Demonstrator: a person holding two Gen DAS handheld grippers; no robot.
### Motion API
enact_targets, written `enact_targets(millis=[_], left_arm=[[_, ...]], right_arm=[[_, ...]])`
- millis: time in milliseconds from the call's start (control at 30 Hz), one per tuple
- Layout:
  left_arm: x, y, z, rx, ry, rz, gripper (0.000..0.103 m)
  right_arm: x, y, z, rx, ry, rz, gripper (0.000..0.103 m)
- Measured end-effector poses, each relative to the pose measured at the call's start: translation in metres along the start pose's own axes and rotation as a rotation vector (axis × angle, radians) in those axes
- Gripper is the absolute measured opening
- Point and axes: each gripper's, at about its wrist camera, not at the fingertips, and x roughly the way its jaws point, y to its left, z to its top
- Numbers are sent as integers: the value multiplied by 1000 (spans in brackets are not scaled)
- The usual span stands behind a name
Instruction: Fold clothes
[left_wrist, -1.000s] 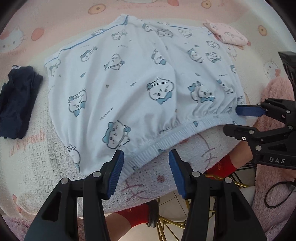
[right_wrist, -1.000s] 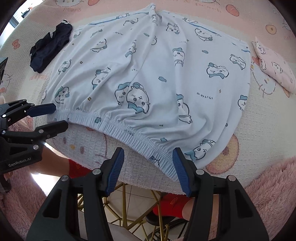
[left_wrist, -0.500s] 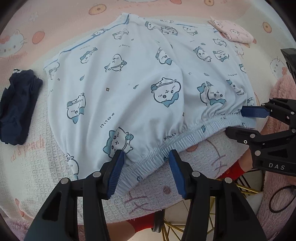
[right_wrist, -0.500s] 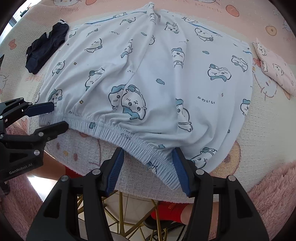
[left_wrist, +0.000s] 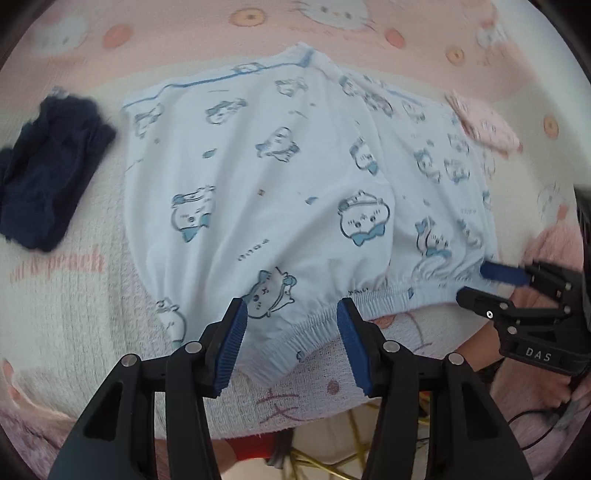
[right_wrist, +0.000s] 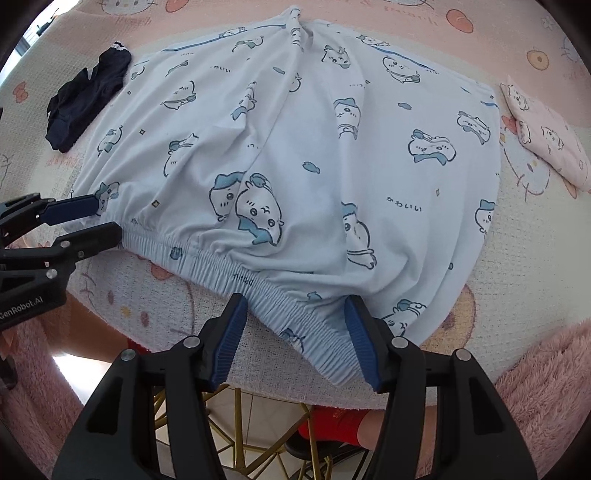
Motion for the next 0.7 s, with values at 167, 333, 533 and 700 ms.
enact_targets(millis=[167,333,533,700], left_arm=[[-17,58,-50,-363,16,-92,53],[-5,57,-61,-421,19,-148,53],[7,61,-74,-498,29,-224,50],[19,63,-66,-510,30,-257,18]], right_arm=[[-30,-37,3,278,-72,116,57],[3,-49,-1,453,7,180,51],[38,-59,-11,552,108,240,51],[42,-49,-3,543,97,254,42]])
